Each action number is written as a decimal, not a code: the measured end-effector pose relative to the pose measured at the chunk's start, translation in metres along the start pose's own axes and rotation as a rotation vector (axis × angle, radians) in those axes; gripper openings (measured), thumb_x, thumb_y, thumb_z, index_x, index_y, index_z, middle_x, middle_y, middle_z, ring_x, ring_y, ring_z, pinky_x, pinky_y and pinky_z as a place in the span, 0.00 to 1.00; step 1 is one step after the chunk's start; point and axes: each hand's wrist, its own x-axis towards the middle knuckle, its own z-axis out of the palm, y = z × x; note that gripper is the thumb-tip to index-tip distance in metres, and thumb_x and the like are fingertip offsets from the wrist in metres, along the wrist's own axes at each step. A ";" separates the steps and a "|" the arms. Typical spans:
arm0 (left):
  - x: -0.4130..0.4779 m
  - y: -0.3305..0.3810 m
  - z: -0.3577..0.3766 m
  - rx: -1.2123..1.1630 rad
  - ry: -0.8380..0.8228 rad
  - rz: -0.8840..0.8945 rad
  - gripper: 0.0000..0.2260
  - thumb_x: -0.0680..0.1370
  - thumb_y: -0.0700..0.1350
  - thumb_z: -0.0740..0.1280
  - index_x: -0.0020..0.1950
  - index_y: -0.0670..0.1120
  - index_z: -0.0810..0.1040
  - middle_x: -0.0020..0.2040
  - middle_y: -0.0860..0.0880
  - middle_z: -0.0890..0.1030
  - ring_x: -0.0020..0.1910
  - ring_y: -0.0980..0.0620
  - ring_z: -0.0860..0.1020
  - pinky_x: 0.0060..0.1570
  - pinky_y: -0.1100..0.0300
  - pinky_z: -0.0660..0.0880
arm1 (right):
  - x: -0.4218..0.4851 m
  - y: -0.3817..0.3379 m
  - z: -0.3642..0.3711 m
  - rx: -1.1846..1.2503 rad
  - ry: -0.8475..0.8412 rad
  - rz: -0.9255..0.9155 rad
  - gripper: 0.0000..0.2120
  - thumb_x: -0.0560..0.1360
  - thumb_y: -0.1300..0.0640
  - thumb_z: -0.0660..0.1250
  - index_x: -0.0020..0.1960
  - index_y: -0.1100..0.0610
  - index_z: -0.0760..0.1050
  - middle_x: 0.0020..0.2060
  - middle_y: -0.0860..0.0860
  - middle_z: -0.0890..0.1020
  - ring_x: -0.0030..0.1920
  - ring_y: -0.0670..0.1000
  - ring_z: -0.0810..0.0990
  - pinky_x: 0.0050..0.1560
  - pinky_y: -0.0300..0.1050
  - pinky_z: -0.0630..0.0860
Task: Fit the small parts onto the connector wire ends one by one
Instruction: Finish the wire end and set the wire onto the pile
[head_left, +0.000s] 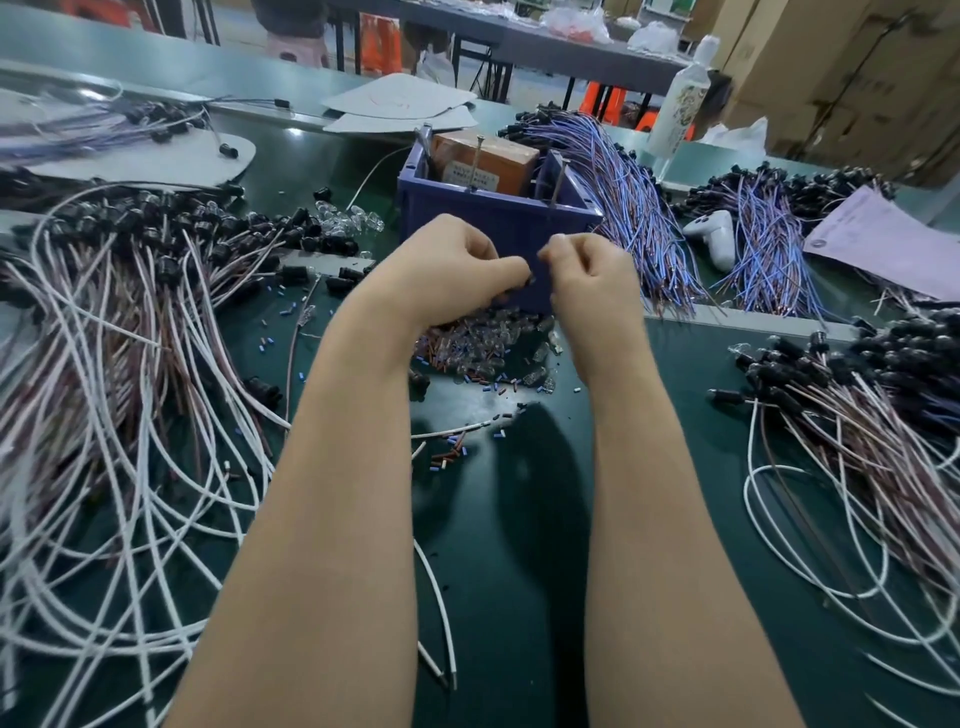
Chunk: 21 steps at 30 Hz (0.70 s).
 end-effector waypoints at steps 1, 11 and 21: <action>0.000 0.000 -0.002 -0.019 0.016 0.000 0.13 0.73 0.50 0.68 0.37 0.42 0.81 0.26 0.52 0.76 0.28 0.54 0.71 0.33 0.61 0.70 | 0.001 0.001 -0.004 0.100 0.001 0.054 0.13 0.81 0.60 0.58 0.38 0.55 0.73 0.28 0.45 0.70 0.29 0.43 0.66 0.35 0.41 0.64; -0.002 -0.005 0.005 -0.311 -0.059 0.097 0.09 0.76 0.47 0.69 0.44 0.42 0.82 0.33 0.49 0.77 0.30 0.59 0.71 0.34 0.66 0.68 | -0.003 0.000 -0.007 0.708 -0.314 0.259 0.13 0.81 0.59 0.59 0.38 0.59 0.72 0.22 0.47 0.71 0.22 0.43 0.64 0.24 0.33 0.64; 0.005 -0.004 0.013 0.004 0.044 0.032 0.10 0.76 0.50 0.67 0.39 0.45 0.80 0.30 0.53 0.77 0.29 0.58 0.72 0.31 0.63 0.67 | -0.005 -0.003 0.005 -0.318 -0.021 -0.202 0.10 0.80 0.56 0.60 0.43 0.58 0.74 0.30 0.43 0.71 0.32 0.41 0.68 0.33 0.33 0.63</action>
